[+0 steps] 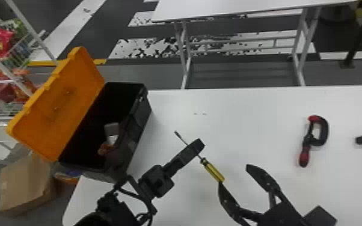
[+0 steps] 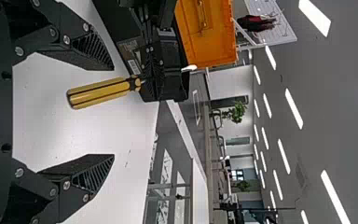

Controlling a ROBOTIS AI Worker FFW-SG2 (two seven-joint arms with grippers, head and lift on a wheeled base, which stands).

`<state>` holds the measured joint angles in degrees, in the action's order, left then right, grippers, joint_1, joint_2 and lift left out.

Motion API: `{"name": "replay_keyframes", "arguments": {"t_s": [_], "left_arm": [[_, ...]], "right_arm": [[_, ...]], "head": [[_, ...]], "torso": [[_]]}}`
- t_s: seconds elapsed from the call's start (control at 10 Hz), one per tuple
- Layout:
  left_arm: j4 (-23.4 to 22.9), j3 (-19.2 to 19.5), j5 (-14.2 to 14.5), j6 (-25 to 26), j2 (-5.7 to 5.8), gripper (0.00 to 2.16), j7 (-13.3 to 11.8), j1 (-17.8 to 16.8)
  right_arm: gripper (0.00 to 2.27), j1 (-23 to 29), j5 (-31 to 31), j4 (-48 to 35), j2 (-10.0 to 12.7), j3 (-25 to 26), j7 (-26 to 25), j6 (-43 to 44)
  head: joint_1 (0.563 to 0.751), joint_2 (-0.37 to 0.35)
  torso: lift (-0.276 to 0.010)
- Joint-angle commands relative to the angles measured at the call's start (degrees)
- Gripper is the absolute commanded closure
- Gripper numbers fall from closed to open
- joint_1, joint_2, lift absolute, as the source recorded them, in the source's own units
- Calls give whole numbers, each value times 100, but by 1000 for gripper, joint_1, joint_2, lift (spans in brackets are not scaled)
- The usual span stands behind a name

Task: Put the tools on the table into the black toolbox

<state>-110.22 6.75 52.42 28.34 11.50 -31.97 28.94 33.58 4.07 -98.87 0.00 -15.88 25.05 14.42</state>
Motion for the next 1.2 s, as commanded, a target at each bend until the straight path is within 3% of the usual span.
{"name": "replay_keyframes", "arguments": {"t_s": [0.0,0.4,0.6,0.7,0.9,1.1], "left_arm": [[-52,397,128,10,10,2135,6,-3],[-78,1478,734,45,45,2135,24,-91],[-17,1926,866,45,54,2138,68,-240],[45,2067,822,10,107,2138,94,-310],[115,2304,585,-201,89,2138,279,-425],[493,2506,251,-869,98,2138,270,-635]], "right_arm": [[103,70,-135,-1,5,155,0,91],[107,245,-478,-1,5,709,26,267],[110,342,-548,-1,5,841,35,355],[110,377,-574,-1,5,893,44,355],[110,439,-592,-1,5,999,53,390],[113,535,-601,-9,5,1078,62,513]], "head": [[695,274],[695,316],[695,347],[695,350],[695,350],[695,350]], "torso": [[-75],[-75],[-75],[-75],[-75],[-75]]}}
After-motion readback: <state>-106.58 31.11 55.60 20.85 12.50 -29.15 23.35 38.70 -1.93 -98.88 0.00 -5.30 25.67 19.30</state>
